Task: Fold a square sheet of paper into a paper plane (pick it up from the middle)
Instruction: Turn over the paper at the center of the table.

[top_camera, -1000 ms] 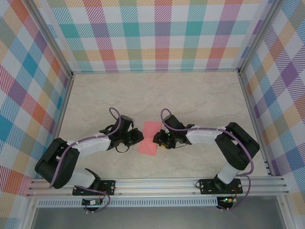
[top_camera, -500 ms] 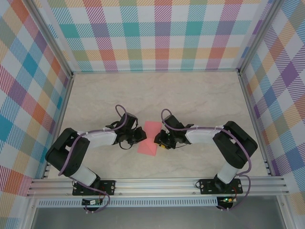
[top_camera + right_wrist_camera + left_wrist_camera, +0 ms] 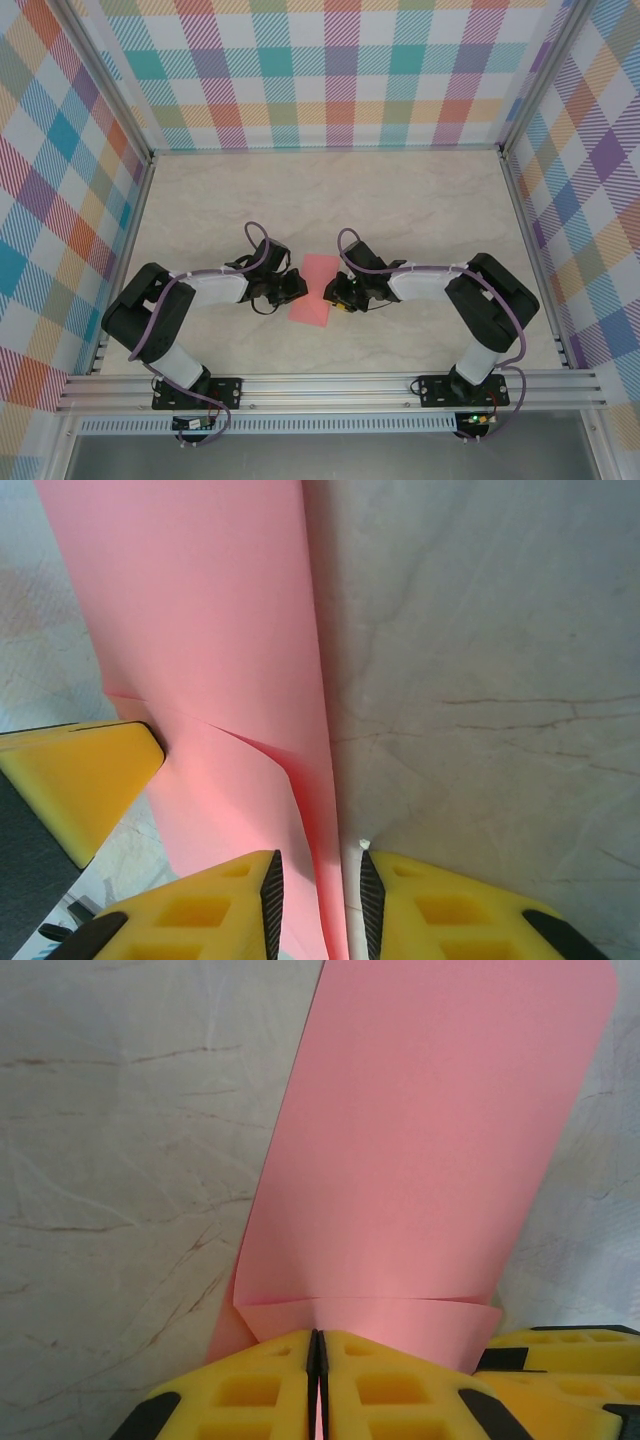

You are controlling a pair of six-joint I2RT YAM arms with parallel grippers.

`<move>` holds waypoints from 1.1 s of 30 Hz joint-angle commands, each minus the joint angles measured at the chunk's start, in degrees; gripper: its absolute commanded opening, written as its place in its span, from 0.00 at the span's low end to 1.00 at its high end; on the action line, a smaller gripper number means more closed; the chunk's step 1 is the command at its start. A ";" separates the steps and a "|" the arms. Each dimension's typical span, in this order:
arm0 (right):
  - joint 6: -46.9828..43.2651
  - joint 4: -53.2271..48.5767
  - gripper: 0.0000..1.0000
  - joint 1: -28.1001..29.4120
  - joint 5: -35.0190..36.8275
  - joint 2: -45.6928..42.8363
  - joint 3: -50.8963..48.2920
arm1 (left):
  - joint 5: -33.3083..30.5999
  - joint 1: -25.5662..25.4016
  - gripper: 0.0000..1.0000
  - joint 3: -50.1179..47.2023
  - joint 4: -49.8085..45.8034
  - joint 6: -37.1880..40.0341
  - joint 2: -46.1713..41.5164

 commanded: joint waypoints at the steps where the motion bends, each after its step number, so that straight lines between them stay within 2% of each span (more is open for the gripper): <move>1: 0.47 4.52 0.29 0.30 -0.32 1.08 0.76 | 0.95 -0.34 0.11 0.46 0.90 1.03 1.36; 17: 1.40 7.27 0.31 0.27 0.22 0.63 -1.40 | -0.24 -0.36 0.10 0.30 -0.12 0.77 -0.23; 21: 0.37 9.46 0.31 0.25 -1.77 1.65 -1.40 | -0.88 -0.37 0.10 0.15 -0.49 0.75 -1.22; 29: -1.09 13.46 0.26 0.38 -3.41 3.41 -1.43 | -1.77 -0.33 0.11 -0.55 -0.27 -0.25 -4.00; 33: -3.56 11.69 0.18 0.34 -3.18 1.59 -0.73 | -5.58 -0.31 0.12 -1.79 -1.98 -0.94 -9.61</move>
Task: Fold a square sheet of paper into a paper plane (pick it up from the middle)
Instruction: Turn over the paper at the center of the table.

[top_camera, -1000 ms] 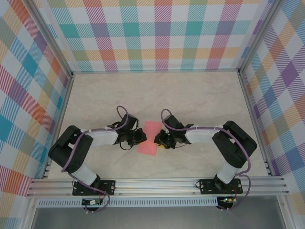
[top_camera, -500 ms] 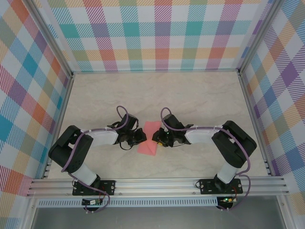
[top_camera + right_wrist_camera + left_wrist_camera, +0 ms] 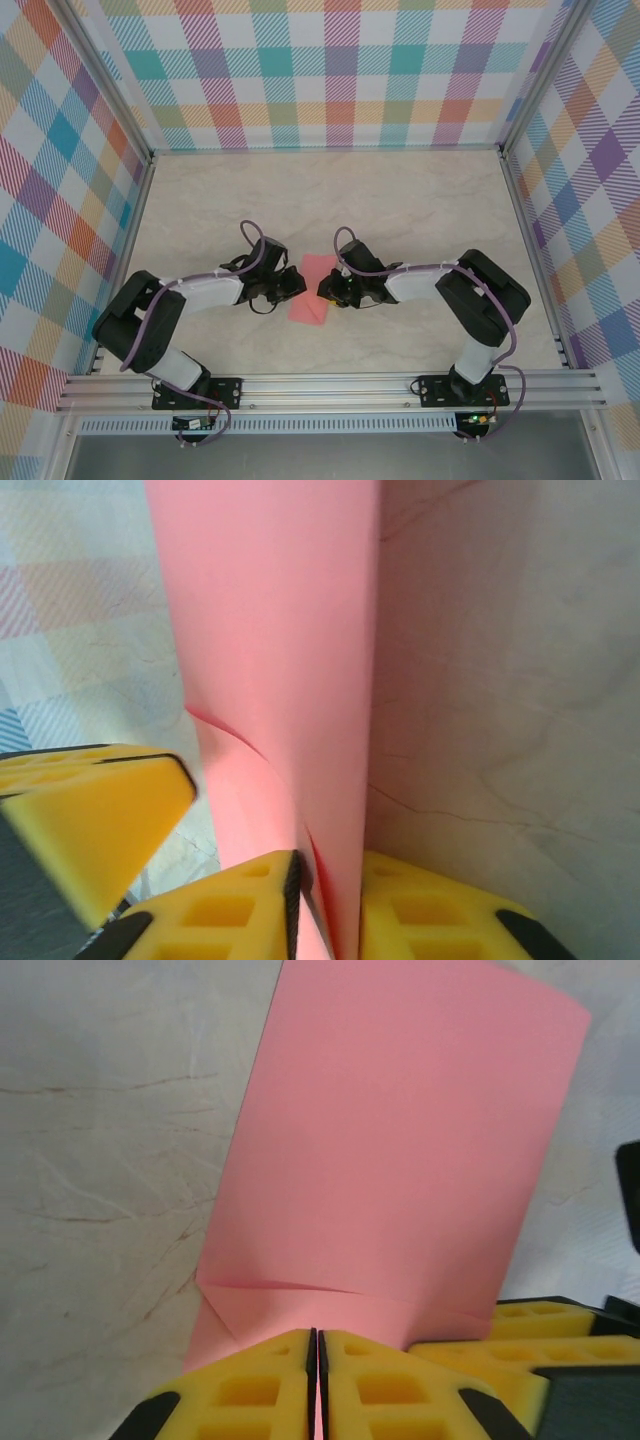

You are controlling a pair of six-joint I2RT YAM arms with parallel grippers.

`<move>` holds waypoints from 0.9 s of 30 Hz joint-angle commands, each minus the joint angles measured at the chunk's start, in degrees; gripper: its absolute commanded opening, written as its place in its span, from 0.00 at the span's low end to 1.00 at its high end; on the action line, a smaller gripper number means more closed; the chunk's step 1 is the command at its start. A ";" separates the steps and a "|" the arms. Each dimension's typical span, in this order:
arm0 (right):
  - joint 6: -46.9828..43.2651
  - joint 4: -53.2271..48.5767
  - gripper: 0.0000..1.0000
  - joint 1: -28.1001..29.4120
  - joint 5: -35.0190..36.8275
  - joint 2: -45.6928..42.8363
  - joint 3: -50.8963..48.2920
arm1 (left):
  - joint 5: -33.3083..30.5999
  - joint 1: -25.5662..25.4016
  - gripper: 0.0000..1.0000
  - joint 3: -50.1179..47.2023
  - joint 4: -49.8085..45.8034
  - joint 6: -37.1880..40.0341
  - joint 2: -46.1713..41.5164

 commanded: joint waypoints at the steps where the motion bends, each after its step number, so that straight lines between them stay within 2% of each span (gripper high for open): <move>1: -3.61 -0.87 0.16 0.30 -0.39 -2.21 0.53 | -4.61 -0.32 0.12 -1.11 -2.46 -0.55 -6.46; 6: -10.09 -12.64 0.10 0.29 4.25 -9.51 3.60 | -14.10 -0.30 0.17 -2.78 -9.08 -1.12 -19.69; 9: -15.63 -28.54 0.09 0.29 11.48 -14.63 9.23 | -20.69 -0.22 0.23 -3.36 -14.43 -1.52 -28.67; 14: -22.29 -57.55 0.13 0.30 27.75 -17.56 22.84 | -30.73 0.14 0.55 -5.69 -21.89 -3.57 -41.84; 18: -23.18 -81.06 0.11 1.37 41.20 -10.77 37.54 | -35.40 0.38 0.78 -8.55 -23.53 -4.21 -48.27; 21: -21.02 -93.23 0.09 3.81 49.69 -3.55 46.15 | -36.32 0.49 0.88 -7.95 -26.84 -4.20 -49.44; 23: -20.58 -95.52 0.09 5.06 51.28 0.85 49.42 | -35.75 0.63 0.90 -7.00 -28.50 -4.20 -48.85; 27: -20.49 -94.87 0.10 7.85 49.50 10.98 55.71 | -34.92 0.93 0.92 -5.42 -30.97 -5.35 -46.72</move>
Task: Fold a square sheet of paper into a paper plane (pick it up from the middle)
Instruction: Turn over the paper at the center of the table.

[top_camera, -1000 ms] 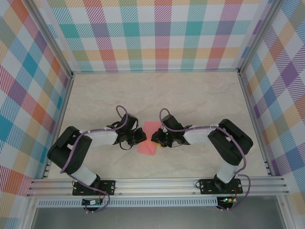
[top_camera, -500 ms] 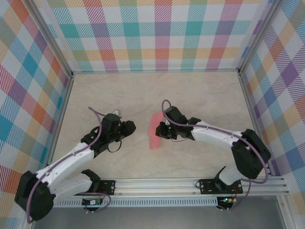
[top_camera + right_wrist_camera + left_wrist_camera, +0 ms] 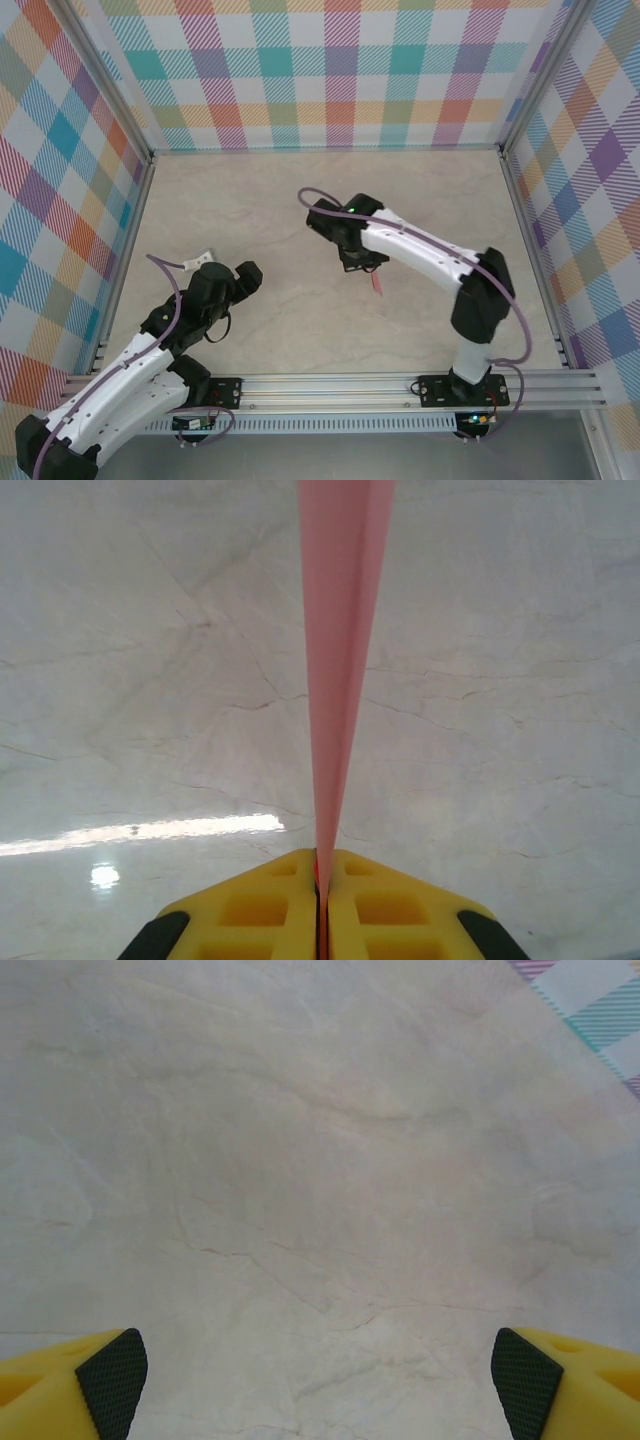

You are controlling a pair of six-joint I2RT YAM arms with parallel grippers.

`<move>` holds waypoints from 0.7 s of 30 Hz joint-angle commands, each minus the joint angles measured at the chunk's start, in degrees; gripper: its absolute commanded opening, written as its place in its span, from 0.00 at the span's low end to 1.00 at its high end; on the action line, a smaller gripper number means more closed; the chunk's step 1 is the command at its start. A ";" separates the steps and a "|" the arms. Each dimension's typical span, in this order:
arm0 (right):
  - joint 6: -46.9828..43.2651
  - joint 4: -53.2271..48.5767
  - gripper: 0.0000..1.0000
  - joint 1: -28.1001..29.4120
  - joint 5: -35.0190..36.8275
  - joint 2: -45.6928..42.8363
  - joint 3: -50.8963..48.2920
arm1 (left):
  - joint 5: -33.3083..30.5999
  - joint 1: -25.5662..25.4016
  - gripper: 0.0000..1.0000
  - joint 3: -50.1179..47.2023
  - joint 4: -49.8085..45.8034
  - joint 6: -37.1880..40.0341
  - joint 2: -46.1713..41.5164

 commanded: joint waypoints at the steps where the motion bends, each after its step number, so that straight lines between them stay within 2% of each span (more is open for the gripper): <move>1: -0.03 -6.85 0.10 2.35 1.42 7.44 5.61 | -1.36 0.65 0.92 2.30 -4.38 -1.19 0.92; 5: -1.66 -0.62 0.12 4.15 -8.27 16.07 11.79 | -2.73 0.90 0.95 2.45 -6.53 -3.37 0.08; 10: -2.04 9.54 0.25 4.14 -21.12 20.74 13.53 | -2.82 1.09 0.97 2.24 -8.36 -4.46 -1.23; 12: -2.65 15.03 0.36 3.99 -26.43 18.93 11.76 | -2.51 1.22 0.98 2.07 -8.66 -4.50 -1.56; 14: -3.74 22.12 0.39 3.81 -31.09 14.25 7.48 | -2.04 1.26 0.98 1.89 -8.53 -4.21 -1.69; 18: -2.82 34.41 0.52 1.19 -35.25 2.83 -6.11 | 0.09 1.52 0.98 1.56 -7.32 -3.43 -0.98; 19: -1.98 37.84 0.52 -0.02 -37.19 0.42 -10.12 | 1.06 1.59 0.98 1.32 -6.45 -3.22 -0.44; 21: -0.40 43.44 0.44 -2.24 -39.86 -3.26 -17.55 | 3.24 1.62 0.98 1.05 -4.59 -2.58 1.20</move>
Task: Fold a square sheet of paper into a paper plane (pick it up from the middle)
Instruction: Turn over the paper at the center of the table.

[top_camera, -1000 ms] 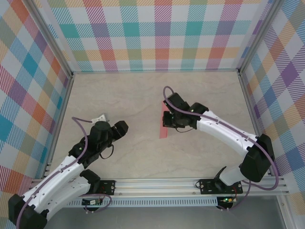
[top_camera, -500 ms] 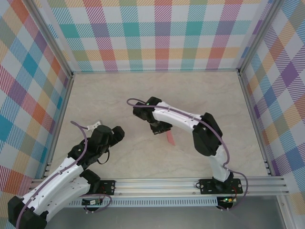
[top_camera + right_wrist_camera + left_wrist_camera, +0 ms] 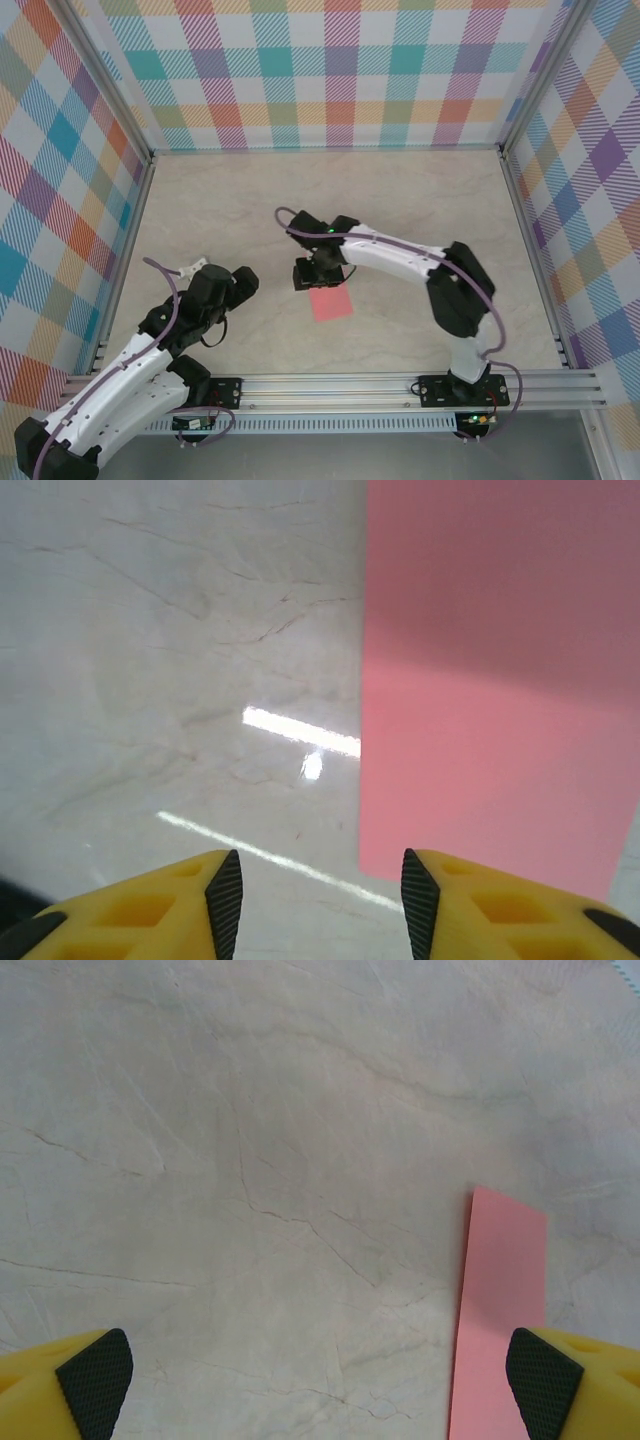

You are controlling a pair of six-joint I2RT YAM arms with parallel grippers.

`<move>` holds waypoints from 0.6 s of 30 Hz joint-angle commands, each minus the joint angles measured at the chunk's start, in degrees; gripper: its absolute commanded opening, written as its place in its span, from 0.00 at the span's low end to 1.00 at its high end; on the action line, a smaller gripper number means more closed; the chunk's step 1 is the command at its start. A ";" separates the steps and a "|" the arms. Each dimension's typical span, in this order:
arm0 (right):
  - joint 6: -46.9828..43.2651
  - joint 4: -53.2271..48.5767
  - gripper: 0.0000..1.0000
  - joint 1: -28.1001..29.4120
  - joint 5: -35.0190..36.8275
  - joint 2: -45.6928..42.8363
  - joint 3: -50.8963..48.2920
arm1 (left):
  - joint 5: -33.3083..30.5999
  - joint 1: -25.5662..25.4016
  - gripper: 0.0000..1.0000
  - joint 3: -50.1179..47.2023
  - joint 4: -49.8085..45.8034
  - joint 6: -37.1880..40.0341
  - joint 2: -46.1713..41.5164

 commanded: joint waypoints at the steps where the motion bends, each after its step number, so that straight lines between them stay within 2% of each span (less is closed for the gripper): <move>1: 3.18 14.25 0.41 -3.98 -7.60 -5.94 -10.16 | 4.24 0.79 0.98 0.48 2.93 1.17 2.79; 5: 7.76 25.86 0.32 -6.56 -13.05 -8.91 -21.57 | 8.78 0.87 0.96 2.00 5.34 2.93 9.49; 12: 16.56 36.20 0.27 -6.79 -15.43 -5.07 -28.26 | 13.96 0.87 0.88 5.22 7.06 4.64 19.73; 18: 26.06 39.44 0.25 -6.29 -11.19 -2.46 -31.40 | 17.30 0.87 0.77 7.18 8.16 5.75 24.13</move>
